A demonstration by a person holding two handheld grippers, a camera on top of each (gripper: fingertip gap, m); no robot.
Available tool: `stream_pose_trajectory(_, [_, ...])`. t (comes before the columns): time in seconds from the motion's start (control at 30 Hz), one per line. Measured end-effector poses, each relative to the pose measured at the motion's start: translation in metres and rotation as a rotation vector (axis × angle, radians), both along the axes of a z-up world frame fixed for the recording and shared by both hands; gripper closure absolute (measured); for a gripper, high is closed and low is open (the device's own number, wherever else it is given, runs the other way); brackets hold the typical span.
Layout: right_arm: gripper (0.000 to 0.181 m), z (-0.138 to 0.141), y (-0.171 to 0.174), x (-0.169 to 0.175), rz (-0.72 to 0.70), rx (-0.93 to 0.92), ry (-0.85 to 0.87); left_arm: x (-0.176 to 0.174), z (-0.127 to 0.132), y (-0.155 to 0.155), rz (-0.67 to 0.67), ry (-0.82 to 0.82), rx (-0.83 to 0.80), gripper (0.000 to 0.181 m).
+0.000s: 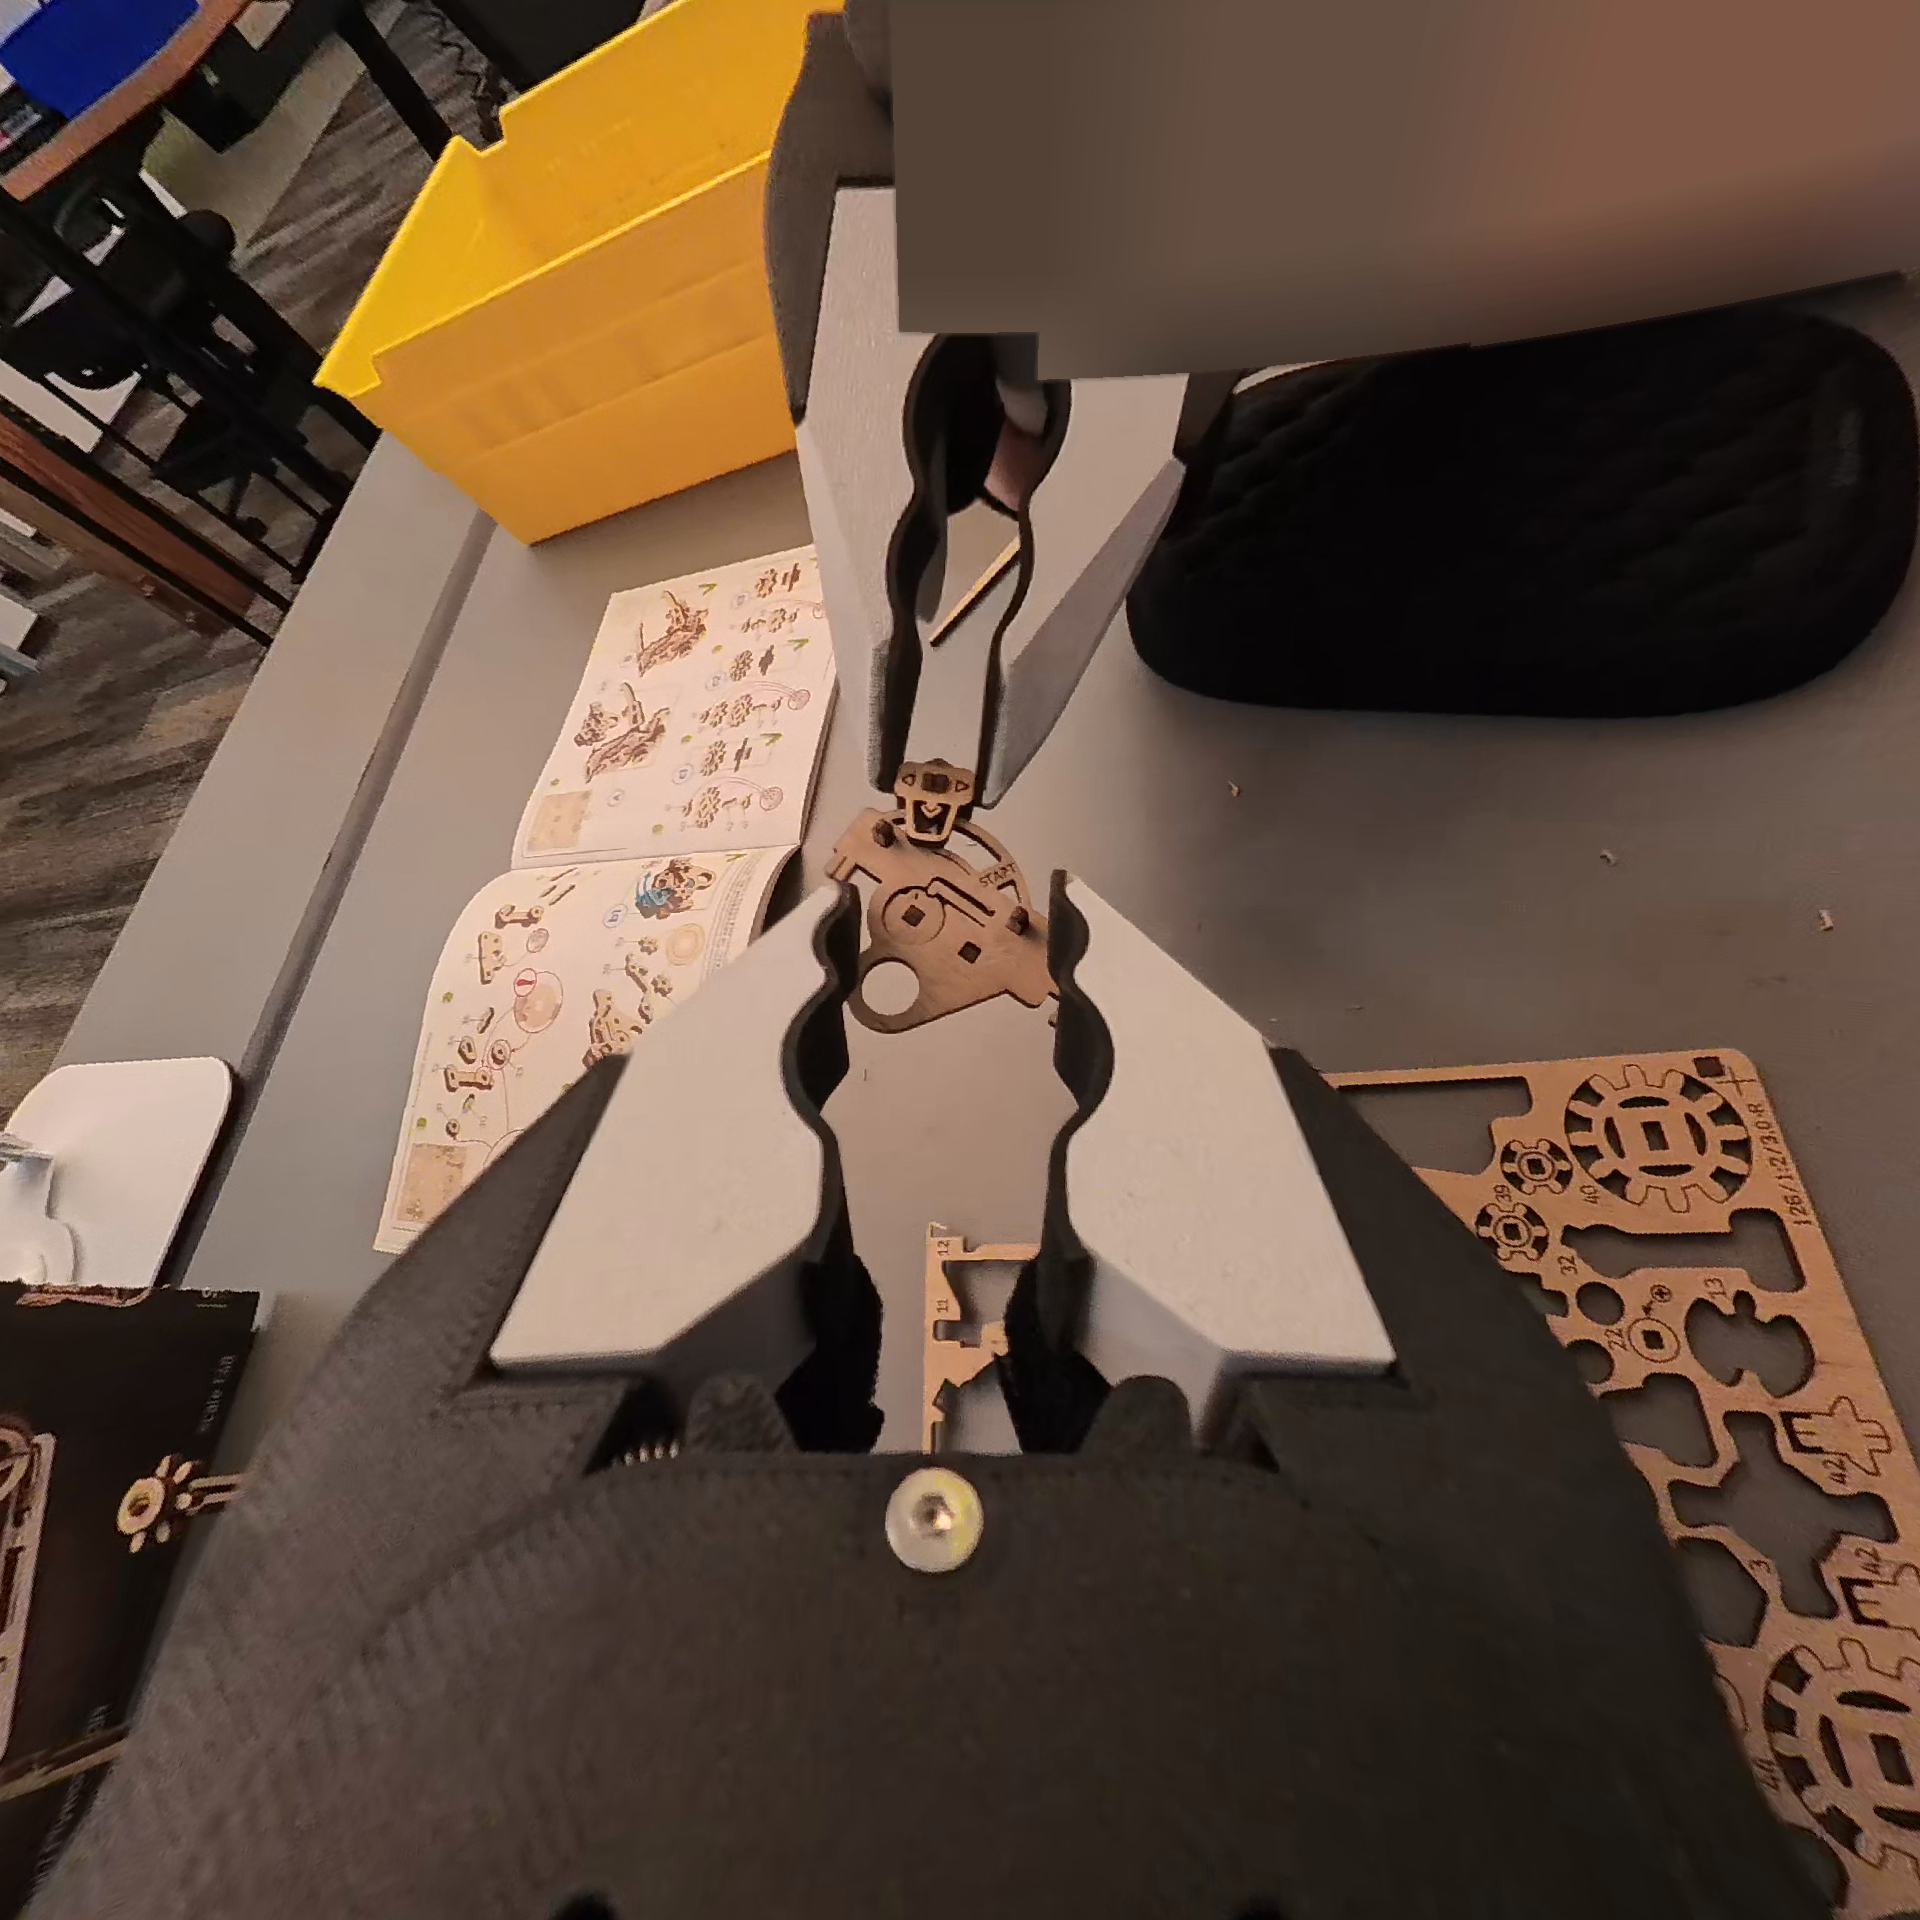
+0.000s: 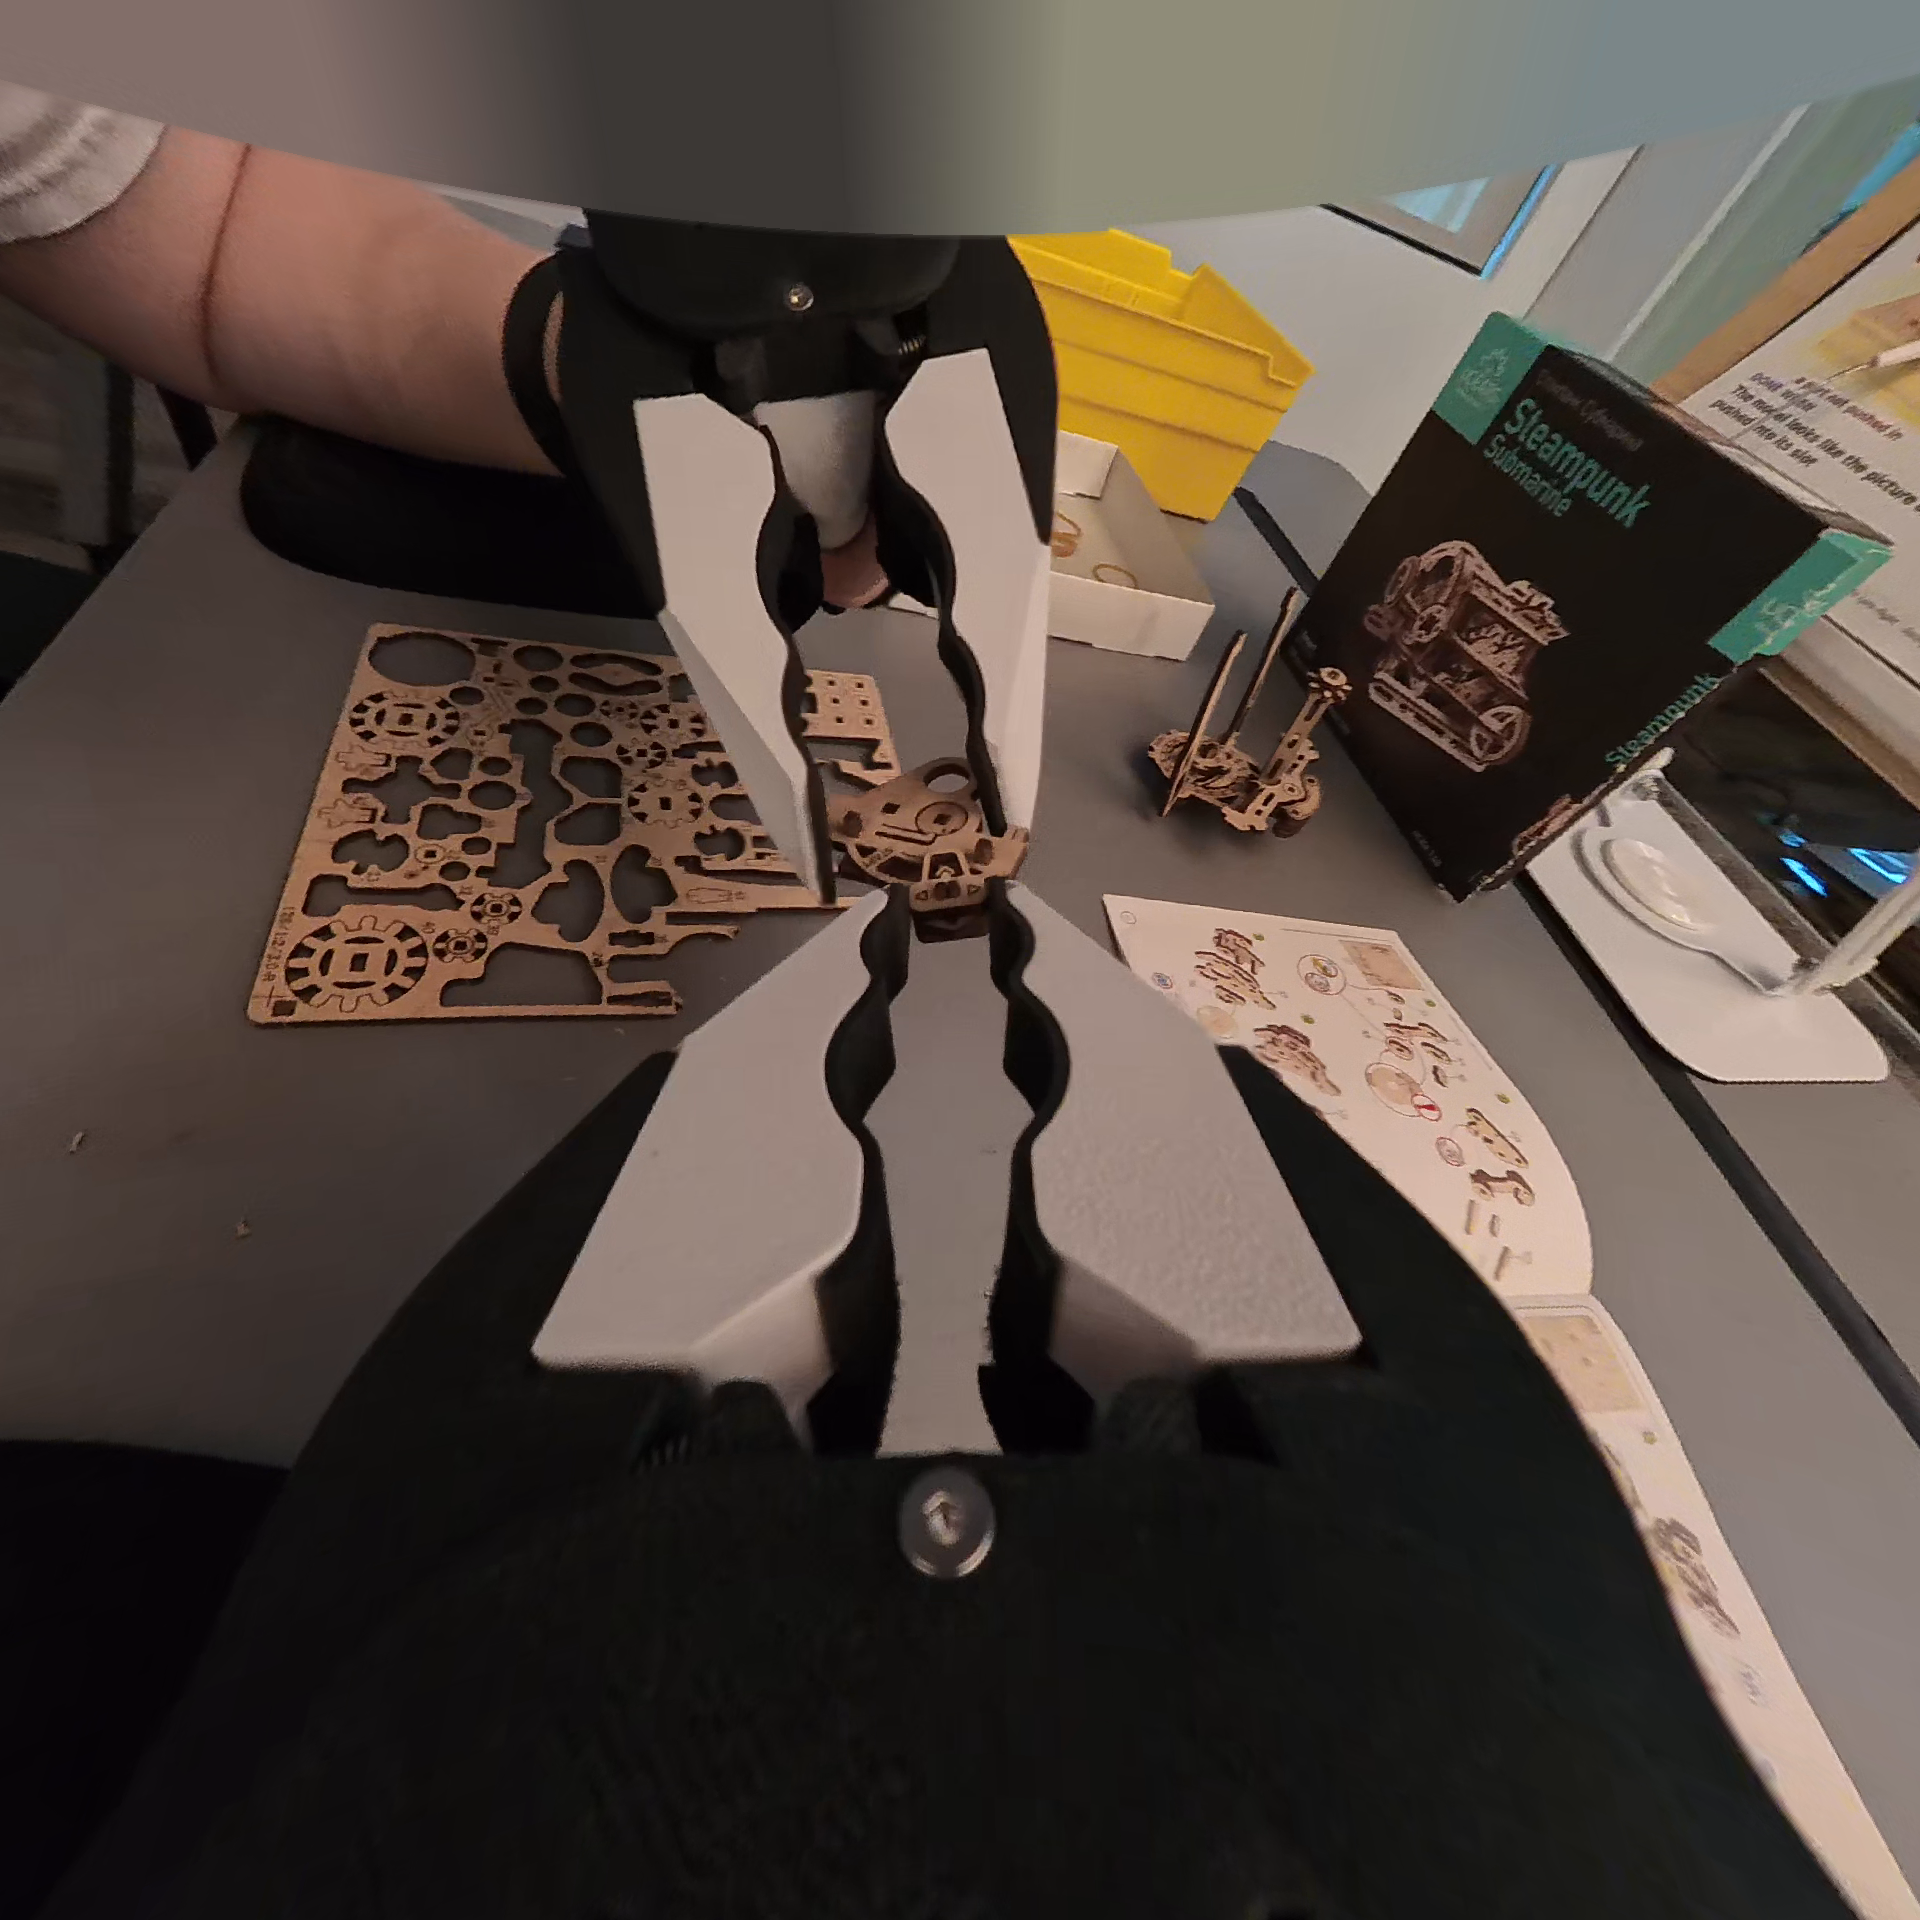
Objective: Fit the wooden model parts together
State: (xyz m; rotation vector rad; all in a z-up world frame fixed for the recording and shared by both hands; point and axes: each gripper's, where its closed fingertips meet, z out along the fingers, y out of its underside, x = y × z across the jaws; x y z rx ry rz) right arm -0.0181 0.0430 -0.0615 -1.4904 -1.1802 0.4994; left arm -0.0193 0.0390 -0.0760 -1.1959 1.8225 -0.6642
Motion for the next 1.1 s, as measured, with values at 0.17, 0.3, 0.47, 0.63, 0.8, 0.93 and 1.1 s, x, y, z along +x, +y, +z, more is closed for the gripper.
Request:
stream_pose_trajectory(0.17, [0.168, -0.003, -0.003, -0.002, 0.026, -0.006, -0.018, -0.002, -0.003, -0.004, -0.027, 0.025, 0.009, 0.146])
stream_pose_trajectory(0.3, [0.169, -0.001, -0.004, -0.002, 0.035, -0.002, -0.019, -0.002, -0.002, -0.006, -0.038, 0.019, 0.005, 0.146])
stream_pose_trajectory(0.47, [0.168, 0.000, -0.005, -0.001, 0.030, 0.001, -0.021, -0.002, 0.000, -0.006, -0.046, 0.009, -0.020, 0.146])
stream_pose_trajectory(0.63, [0.147, 0.007, 0.008, 0.007, -0.053, -0.046, 0.060, 0.003, 0.006, 0.005, 0.036, -0.050, -0.026, 0.146])
stream_pose_trajectory(0.8, [0.148, 0.014, 0.017, 0.006, -0.062, -0.302, 0.327, 0.002, 0.020, 0.019, 0.117, -0.123, 0.021, 0.146])
stream_pose_trajectory(0.93, [0.149, 0.024, 0.017, 0.006, 0.013, -0.544, 0.574, 0.001, 0.029, 0.024, 0.149, -0.172, 0.159, 0.146])
stream_pose_trajectory(1.1, [0.154, 0.029, 0.018, 0.008, 0.052, -0.684, 0.698, 0.002, 0.036, 0.019, 0.147, -0.217, 0.279, 0.146])
